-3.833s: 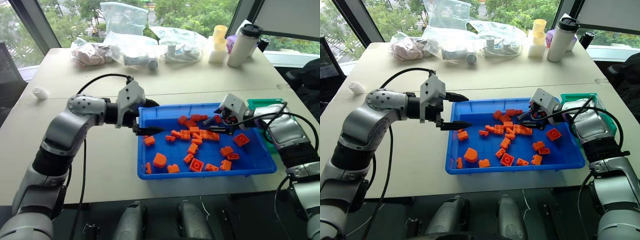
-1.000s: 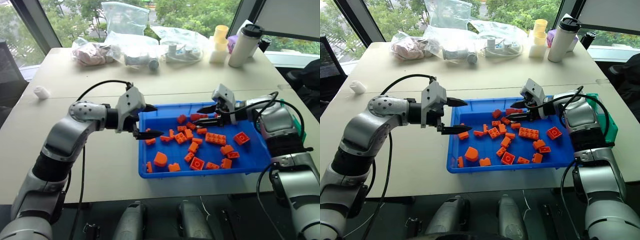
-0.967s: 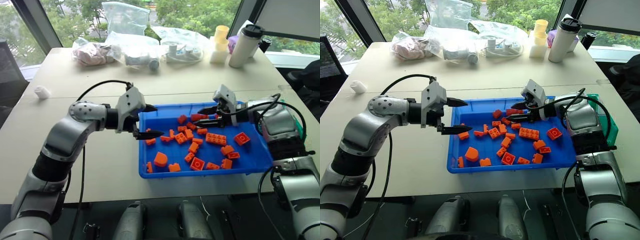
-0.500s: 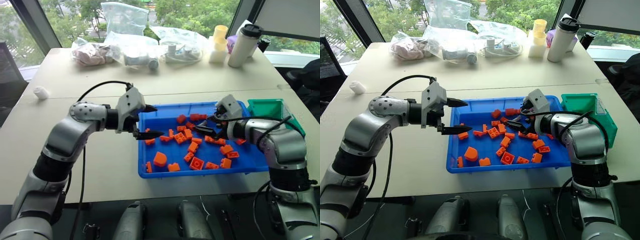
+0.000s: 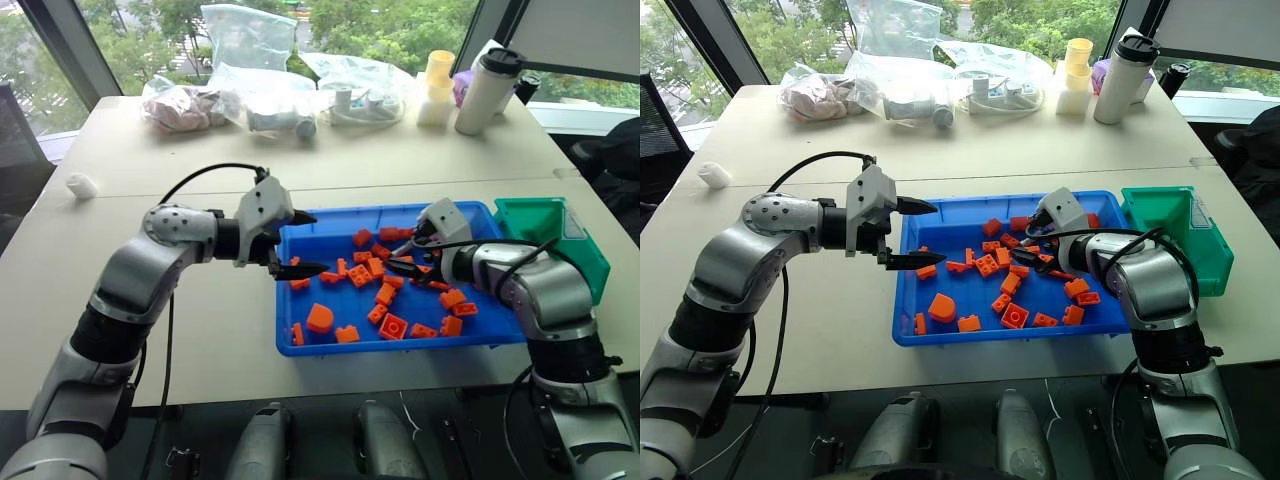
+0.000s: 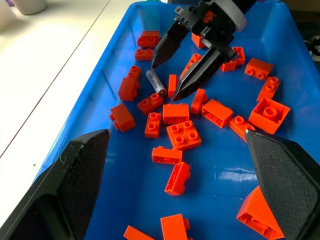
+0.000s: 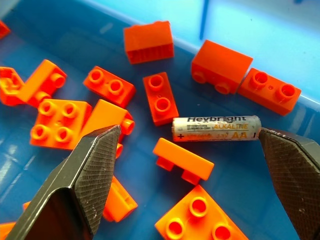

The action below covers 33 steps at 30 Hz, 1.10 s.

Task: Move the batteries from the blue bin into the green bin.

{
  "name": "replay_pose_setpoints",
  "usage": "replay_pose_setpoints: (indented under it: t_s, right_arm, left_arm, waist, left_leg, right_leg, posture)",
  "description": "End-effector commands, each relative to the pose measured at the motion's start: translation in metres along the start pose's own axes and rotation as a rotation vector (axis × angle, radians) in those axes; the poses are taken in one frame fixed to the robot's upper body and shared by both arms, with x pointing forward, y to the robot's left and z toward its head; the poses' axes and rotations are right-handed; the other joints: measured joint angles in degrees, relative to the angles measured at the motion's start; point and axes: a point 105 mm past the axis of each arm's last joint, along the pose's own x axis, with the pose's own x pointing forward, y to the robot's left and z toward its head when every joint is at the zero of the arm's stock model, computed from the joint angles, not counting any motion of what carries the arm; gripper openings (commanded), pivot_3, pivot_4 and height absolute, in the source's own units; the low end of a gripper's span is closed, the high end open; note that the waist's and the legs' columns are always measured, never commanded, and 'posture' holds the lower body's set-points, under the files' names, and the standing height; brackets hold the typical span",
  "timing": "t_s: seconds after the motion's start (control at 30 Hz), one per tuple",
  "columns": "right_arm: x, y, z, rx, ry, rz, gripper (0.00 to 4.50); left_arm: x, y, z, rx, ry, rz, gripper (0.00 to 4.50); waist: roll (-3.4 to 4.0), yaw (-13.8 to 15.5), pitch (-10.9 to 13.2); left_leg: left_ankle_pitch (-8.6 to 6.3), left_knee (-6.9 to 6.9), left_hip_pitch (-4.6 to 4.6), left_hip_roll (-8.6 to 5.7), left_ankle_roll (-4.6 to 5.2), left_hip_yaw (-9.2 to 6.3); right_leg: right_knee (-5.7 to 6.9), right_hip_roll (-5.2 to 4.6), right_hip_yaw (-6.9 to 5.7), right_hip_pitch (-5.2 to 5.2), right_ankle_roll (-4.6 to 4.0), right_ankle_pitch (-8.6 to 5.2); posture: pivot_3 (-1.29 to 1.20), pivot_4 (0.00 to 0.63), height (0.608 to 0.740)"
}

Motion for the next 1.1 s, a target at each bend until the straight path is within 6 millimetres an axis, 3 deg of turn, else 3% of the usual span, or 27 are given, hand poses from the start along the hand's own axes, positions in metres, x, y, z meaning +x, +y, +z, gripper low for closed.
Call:
replay_pose_setpoints:
  t_s: [0.03, 0.23, 0.33, 0.4, 0.43, 0.73, 0.87, 1.0, 1.1]
  right_arm:
    - [0.003, -0.008, 0.012, -0.048, -0.025, -0.032, 4.45]
    - [0.014, -0.011, 0.010, -0.072, -0.010, -0.036, 4.45]
    - [0.017, -0.010, 0.011, -0.091, -0.012, -0.025, 3.60]
    - [0.017, -0.008, 0.009, -0.109, -0.008, -0.011, 2.48]
    - [0.017, -0.007, 0.009, -0.115, -0.005, -0.009, 2.18]
    - [0.007, -0.002, 0.010, -0.152, -0.016, -0.010, 2.12]
    - [-0.016, -0.009, 0.021, -0.173, -0.056, -0.043, 2.12]
    - [-0.053, -0.014, 0.044, -0.127, -0.160, -0.057, 2.12]
    - [-0.087, -0.038, 0.059, -0.065, -0.240, -0.165, 2.12]
  left_arm:
    - [-0.002, 0.001, 0.006, 0.039, -0.009, 0.014, 4.50]
    - [-0.002, 0.000, 0.006, 0.037, -0.010, 0.020, 4.50]
    - [-0.001, 0.000, 0.006, 0.037, -0.011, 0.022, 4.50]
    - [-0.001, 0.001, 0.006, 0.037, -0.011, 0.024, 4.50]
    - [-0.001, 0.001, 0.006, 0.037, -0.010, 0.026, 4.50]
    - [-0.001, 0.000, 0.006, 0.038, -0.010, 0.024, 4.50]
    - [-0.002, 0.001, 0.007, 0.042, -0.012, 0.023, 4.50]
    - [-0.001, 0.000, 0.018, 0.032, -0.069, -0.003, 4.50]
    - [0.008, -0.004, 0.036, 0.025, -0.154, -0.055, 4.50]
  waist:
    - [0.00, 0.0, 0.0]
    - [0.00, 0.0, 0.0]
    - [0.00, 0.0, 0.0]
    - [-0.01, -0.1, 0.0]
    - [-0.01, -0.1, 0.0]
    - [-0.01, 0.0, 0.0]
    - [0.00, 0.1, 0.0]
    - [0.00, 0.1, 0.0]
    - [-0.01, 0.4, 0.0]
  left_leg:
    - [0.00, 0.00, 0.00, 0.00, 0.00, 0.01]
    - [0.00, 0.00, 0.00, 0.00, 0.00, 0.01]
    - [0.00, 0.00, 0.00, 0.01, 0.00, 0.00]
    - [0.00, 0.00, 0.01, 0.02, 0.00, 0.00]
    - [0.00, 0.00, 0.01, 0.02, 0.00, 0.00]
    - [0.00, 0.00, 0.01, 0.01, 0.00, 0.00]
    - [0.00, 0.00, 0.00, 0.01, 0.00, 0.00]
    - [0.00, 0.00, -0.01, 0.01, 0.01, -0.01]
    - [0.00, 0.01, -0.04, 0.01, 0.01, -0.03]
  right_leg:
    - [0.00, 0.00, 0.00, 0.00, 0.00, 0.00]
    - [0.00, 0.00, 0.00, 0.00, 0.00, 0.00]
    - [0.00, 0.00, 0.00, 0.01, 0.00, 0.00]
    - [0.00, 0.02, -0.01, 0.01, 0.00, 0.00]
    - [0.00, 0.02, -0.01, 0.01, 0.00, 0.00]
    - [-0.01, 0.00, 0.00, 0.01, 0.00, 0.00]
    - [-0.01, -0.01, 0.00, 0.01, 0.00, 0.00]
    - [-0.02, -0.01, 0.00, 0.01, 0.00, 0.00]
    - [-0.03, -0.02, -0.01, 0.02, 0.00, 0.00]
  posture:
    - [0.00, 0.150, 0.740]
    - [0.00, 0.150, 0.740]
    - [0.00, 0.150, 0.740]
    - [0.00, 0.150, 0.740]
    - [0.00, 0.150, 0.740]
    - [0.00, 0.150, 0.740]
    - [0.00, 0.150, 0.740]
    - [0.00, 0.150, 0.740]
    - [0.00, 0.150, 0.740]
